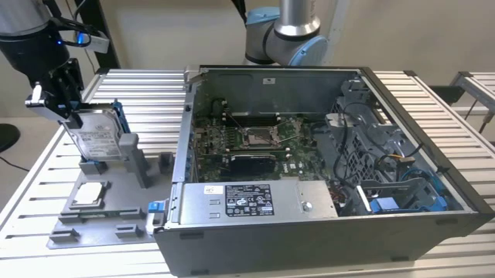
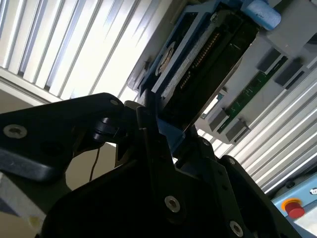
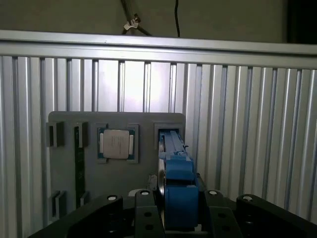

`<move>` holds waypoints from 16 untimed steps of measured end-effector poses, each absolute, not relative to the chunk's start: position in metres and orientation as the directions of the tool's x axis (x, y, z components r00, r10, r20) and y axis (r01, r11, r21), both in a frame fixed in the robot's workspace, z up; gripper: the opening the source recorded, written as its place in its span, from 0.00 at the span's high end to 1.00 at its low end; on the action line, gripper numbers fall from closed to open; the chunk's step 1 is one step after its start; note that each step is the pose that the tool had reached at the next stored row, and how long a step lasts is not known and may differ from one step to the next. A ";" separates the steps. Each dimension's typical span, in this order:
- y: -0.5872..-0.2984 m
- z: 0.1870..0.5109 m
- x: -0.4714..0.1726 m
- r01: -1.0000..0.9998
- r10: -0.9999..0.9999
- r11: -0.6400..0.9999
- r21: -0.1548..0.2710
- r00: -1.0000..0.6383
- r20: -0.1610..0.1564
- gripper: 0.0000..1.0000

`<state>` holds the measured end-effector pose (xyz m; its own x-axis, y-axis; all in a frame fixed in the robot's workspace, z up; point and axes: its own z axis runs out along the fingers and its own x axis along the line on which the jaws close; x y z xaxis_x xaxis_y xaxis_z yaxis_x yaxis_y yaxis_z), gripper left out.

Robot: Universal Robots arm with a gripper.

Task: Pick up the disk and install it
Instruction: 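Pick up the disk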

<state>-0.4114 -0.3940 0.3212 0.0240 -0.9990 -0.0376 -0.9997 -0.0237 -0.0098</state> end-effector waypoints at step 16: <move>-0.394 0.331 -0.411 -1.000 -0.999 -0.024 -0.010 0.024 -0.038 1.00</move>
